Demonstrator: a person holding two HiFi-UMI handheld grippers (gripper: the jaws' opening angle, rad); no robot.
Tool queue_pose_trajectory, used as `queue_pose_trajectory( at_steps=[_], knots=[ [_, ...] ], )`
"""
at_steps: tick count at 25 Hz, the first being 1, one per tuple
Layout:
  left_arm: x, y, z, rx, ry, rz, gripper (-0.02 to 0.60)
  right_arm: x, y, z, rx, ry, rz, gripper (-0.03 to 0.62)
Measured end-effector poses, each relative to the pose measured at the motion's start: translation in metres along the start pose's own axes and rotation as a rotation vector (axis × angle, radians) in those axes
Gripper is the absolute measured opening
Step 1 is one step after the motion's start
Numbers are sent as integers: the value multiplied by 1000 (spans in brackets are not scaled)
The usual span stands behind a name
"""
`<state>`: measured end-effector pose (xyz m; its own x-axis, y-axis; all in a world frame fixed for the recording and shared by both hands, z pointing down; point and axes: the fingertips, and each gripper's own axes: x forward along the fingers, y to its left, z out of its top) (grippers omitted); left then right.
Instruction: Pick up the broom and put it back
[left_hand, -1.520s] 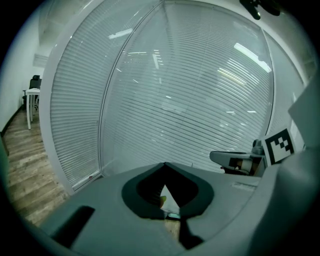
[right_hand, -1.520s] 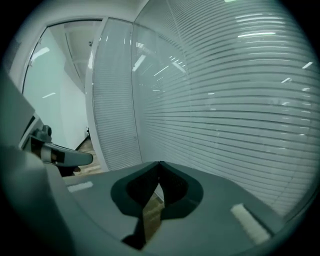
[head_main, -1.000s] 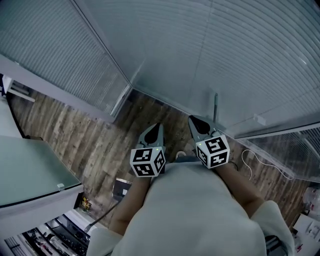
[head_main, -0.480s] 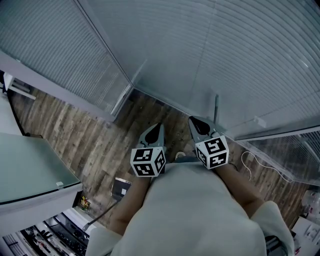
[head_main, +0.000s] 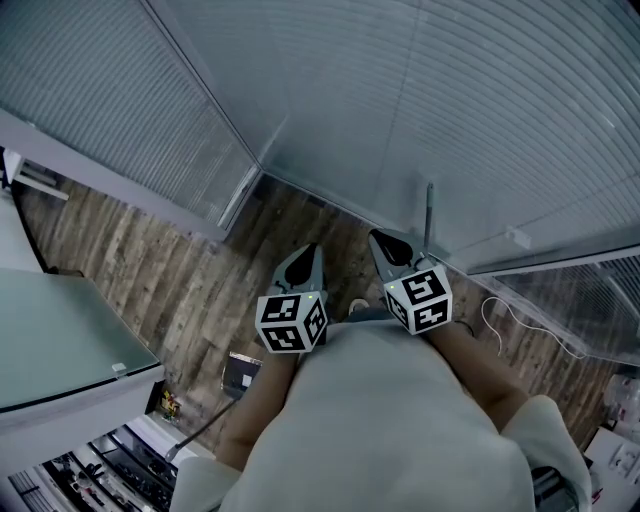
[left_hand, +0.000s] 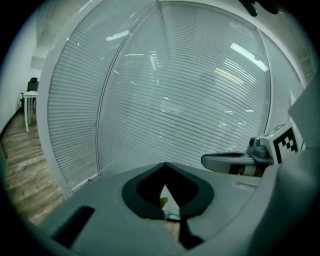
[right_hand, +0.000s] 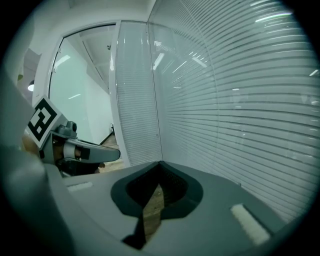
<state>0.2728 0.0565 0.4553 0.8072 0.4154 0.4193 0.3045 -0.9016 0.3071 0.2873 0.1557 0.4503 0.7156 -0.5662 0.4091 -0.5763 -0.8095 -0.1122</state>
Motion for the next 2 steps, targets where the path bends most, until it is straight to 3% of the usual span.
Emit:
queue_pose_trajectory(
  at_steps=[2],
  knots=[
    [0,-1,1,0,0,0,5,0,2,0,-3,2,7,5]
  ],
)
